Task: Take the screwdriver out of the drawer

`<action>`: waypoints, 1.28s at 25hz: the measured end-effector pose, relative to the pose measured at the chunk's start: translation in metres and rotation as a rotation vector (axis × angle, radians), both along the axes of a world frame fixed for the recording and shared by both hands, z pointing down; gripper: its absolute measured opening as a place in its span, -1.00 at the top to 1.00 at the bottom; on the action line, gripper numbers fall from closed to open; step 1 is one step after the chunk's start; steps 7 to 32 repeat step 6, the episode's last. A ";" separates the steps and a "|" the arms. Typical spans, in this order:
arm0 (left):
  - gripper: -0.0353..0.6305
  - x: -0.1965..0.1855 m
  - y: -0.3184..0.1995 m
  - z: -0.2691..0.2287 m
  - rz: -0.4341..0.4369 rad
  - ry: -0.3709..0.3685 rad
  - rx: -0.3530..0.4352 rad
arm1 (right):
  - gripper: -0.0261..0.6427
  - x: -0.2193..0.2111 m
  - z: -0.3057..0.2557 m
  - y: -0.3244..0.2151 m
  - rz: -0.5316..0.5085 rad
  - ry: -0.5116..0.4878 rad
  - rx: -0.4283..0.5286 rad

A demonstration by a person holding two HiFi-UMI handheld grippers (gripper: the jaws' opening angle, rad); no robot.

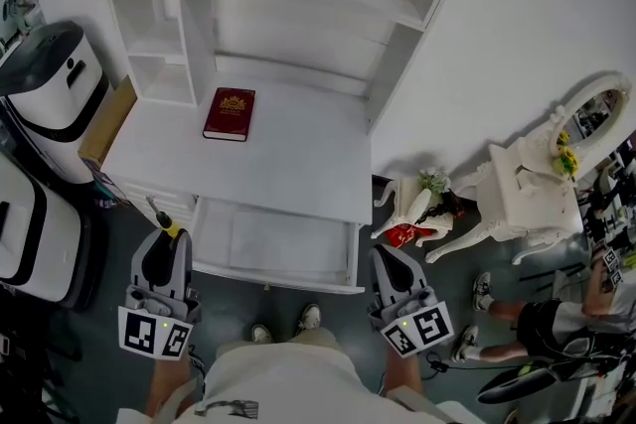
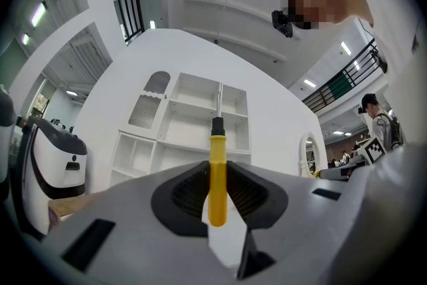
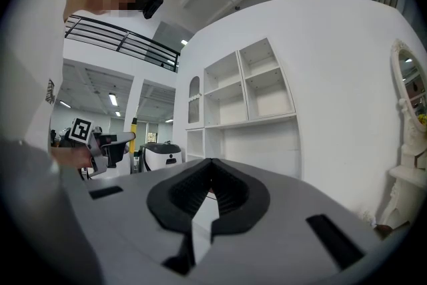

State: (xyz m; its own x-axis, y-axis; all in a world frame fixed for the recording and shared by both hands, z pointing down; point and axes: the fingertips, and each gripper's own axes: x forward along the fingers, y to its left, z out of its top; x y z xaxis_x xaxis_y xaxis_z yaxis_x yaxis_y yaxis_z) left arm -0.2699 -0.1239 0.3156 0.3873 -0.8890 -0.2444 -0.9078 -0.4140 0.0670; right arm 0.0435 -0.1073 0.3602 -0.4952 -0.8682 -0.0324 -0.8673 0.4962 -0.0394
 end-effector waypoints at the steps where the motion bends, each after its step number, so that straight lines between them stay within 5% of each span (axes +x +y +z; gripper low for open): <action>1: 0.64 -0.001 0.001 0.000 -0.002 0.000 -0.002 | 0.89 -0.001 0.000 0.001 -0.001 0.000 0.000; 32: 0.64 -0.006 0.006 -0.003 -0.005 -0.001 0.003 | 0.89 -0.006 -0.001 0.006 -0.003 0.002 -0.002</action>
